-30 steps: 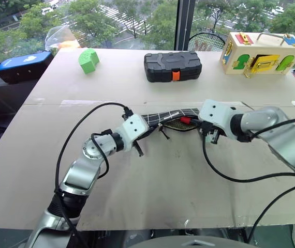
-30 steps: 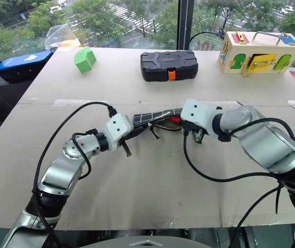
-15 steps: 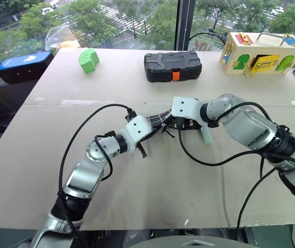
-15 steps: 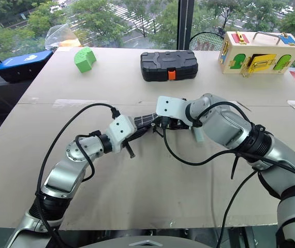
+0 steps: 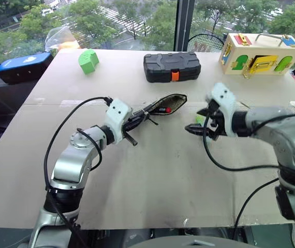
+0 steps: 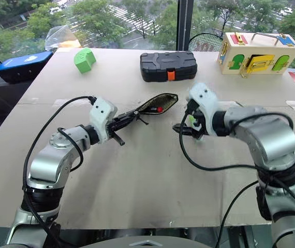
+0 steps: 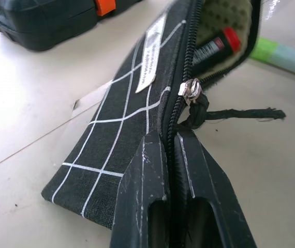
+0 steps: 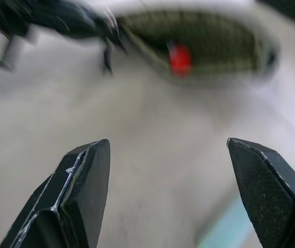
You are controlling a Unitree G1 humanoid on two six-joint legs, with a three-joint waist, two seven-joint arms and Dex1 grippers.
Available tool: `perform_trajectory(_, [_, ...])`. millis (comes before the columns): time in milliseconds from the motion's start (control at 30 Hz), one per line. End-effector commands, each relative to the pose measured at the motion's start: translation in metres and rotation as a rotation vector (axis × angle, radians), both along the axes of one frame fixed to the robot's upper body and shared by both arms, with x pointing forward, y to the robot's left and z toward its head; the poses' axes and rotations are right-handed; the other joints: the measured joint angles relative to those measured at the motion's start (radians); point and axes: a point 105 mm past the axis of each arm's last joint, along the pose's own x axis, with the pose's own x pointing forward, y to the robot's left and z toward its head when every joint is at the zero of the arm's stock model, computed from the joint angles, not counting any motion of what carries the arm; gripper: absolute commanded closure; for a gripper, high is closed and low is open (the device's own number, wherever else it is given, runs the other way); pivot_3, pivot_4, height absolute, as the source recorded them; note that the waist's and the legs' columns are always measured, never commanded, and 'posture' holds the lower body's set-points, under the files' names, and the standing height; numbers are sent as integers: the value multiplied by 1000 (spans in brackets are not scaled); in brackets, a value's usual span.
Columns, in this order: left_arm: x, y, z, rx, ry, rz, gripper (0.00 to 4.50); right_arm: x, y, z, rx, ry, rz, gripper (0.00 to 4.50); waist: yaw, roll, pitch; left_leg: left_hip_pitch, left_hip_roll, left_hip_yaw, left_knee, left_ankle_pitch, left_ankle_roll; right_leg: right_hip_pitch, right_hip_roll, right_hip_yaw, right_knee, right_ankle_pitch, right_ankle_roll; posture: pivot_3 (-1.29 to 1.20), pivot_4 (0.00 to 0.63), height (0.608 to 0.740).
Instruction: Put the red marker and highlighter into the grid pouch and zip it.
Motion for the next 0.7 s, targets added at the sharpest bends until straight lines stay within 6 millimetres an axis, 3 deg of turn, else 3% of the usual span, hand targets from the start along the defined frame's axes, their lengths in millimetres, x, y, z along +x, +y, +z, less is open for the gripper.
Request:
perform_trajectory(33, [-1, -2, 23, 23, -84, -23, 4500, 20, -16, -28, -89, -43, -238, 872, -3, 0, 0, 0, 0, 0, 0, 0, -1, 0, 0, 1, 1, 0, 0, 0, 150, 740])
perform_trajectory(200, [-2, -3, 25, 47, -95, -37, 4500, 33, -25, -74, -148, 2, -401, 872, -3, 0, 0, 1, 0, 1, 0, 2, -3, -1, 2, 1, 3, 0, 0, 0, 150, 740])
perform_trajectory(367, [-3, -4, 25, 51, -97, -40, 4500, 36, -31, -84, -128, -3, -469, 3004, -1, -1, 0, 3, 0, 2, 0, 2, -3, 0, 2, 1, 3, 0, 0, 0, 150, 740])
perform_trajectory(433, [-4, -6, 26, 46, -103, -46, 4500, 32, -34, -77, -88, -10, -466, 3767, 1, -1, 0, 3, 0, 2, 0, 2, -3, 0, 2, 1, 3, 0, 0, 0, 150, 740])
perform_trajectory(533, [-4, -7, 25, 55, -115, -57, 4500, 20, -36, -60, -37, -31, -389, 3766, 8, 0, 0, 3, -1, 2, 0, 2, -3, 0, 1, 2, 3, 0, 0, 0, 150, 740])
perform_trajectory(633, [-5, -10, 25, 77, -142, -77, 4500, -13, -25, -27, 3, -27, -123, 3766, 8, 2, 1, 1, -1, 1, -1, 2, -3, -1, 1, 2, 1, 0, 0, 0, 150, 740])
perform_trajectory(700, [-5, -14, 23, 105, -164, -100, 4500, -26, -22, -7, -34, -47, -12, 3766, 4, 2, 2, 1, -1, 0, -1, 2, -3, -1, 2, 2, 1, 0, 0, 0, 150, 740])
